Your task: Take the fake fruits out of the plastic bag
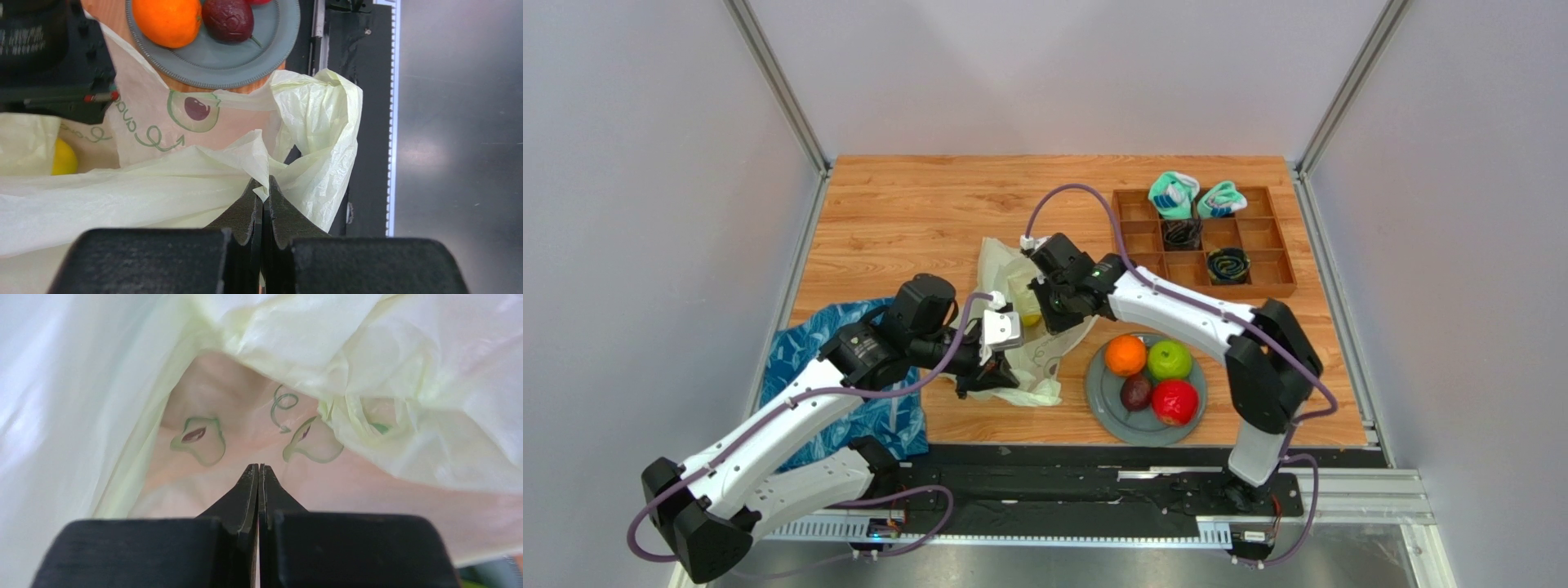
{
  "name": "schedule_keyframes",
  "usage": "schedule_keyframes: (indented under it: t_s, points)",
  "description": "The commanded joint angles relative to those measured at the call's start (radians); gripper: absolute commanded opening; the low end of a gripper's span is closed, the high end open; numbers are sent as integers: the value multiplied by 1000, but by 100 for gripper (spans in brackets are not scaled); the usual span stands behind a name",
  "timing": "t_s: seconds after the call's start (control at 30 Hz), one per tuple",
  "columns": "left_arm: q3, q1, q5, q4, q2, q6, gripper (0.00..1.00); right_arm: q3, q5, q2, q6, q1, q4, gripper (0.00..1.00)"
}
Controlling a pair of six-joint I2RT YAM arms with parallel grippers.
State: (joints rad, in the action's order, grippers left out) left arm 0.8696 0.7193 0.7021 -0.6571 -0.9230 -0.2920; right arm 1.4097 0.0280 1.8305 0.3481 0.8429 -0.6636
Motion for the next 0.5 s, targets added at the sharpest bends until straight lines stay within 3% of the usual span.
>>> schedule_keyframes:
  t_s: [0.0,0.17,0.27,0.37,0.47]
  points:
    - [51,3,-49,-59,41,-148,0,-69,-94,-176,-219,-1,32,0]
    - [37,2,-72,-143,102,-219,0,-214,-176,-292,-274,1,79,0]
    - [87,2,-49,-252,144,-283,0,-203,-165,-301,-279,18,133,0]
    - [120,0,-29,-378,162,-343,0,-105,-162,-214,-270,22,160,8]
    - [94,0,-42,-469,150,-420,0,-32,-166,-116,-258,42,173,7]
